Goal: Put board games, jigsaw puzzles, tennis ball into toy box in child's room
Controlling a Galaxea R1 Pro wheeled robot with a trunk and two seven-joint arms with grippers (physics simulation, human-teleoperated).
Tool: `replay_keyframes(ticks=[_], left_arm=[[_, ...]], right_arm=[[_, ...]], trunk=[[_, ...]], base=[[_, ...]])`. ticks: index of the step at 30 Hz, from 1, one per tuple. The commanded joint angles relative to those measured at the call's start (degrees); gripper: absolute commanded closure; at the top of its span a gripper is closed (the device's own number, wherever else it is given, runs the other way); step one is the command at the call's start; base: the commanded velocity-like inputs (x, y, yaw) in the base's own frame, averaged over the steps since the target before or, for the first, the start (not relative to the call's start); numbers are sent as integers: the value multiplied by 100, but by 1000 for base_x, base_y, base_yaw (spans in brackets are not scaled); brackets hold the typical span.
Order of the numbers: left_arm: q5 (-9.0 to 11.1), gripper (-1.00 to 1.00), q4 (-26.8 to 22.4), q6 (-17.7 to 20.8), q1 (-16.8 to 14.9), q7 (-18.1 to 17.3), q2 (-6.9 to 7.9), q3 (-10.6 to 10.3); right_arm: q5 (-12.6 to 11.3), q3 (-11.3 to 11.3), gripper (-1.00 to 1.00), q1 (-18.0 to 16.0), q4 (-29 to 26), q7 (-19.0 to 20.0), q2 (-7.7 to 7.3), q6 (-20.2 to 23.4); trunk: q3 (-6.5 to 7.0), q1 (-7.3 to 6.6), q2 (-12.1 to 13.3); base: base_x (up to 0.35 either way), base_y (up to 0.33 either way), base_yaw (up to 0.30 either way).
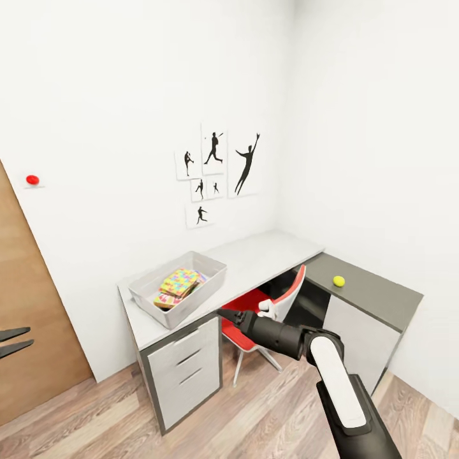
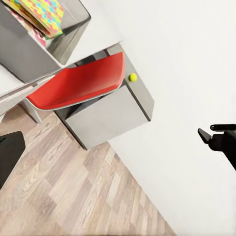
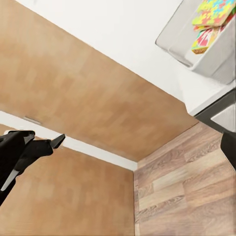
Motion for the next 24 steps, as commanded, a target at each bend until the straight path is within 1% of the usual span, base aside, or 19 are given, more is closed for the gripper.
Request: replay_keyframes(ticks=[1,8,15,24], left_arm=[[3,-100,-1,61,2,-20,3,-1],[3,-100,-1,61,2,-20,2,-5],[1,-100,-1,61,2,-20,2,-8],[-7,-100,-1,61,2,-20,1,-1]], right_arm=[[12,-4,-100,-3,2,11,3,22],[15,-11,-100,-3,5,11,3,22],[19,-12,-100,-3,6,11,3,22],[20,-13,-100,-3,14,11,3,22]], trunk=[[-4,2,-5],[-5,2,-5],[-6,2,-5],[-6,2,-5]], base=[[-23,0,-275],[-94,0,-276],[-24,2,-277],[-22,81,-277]])
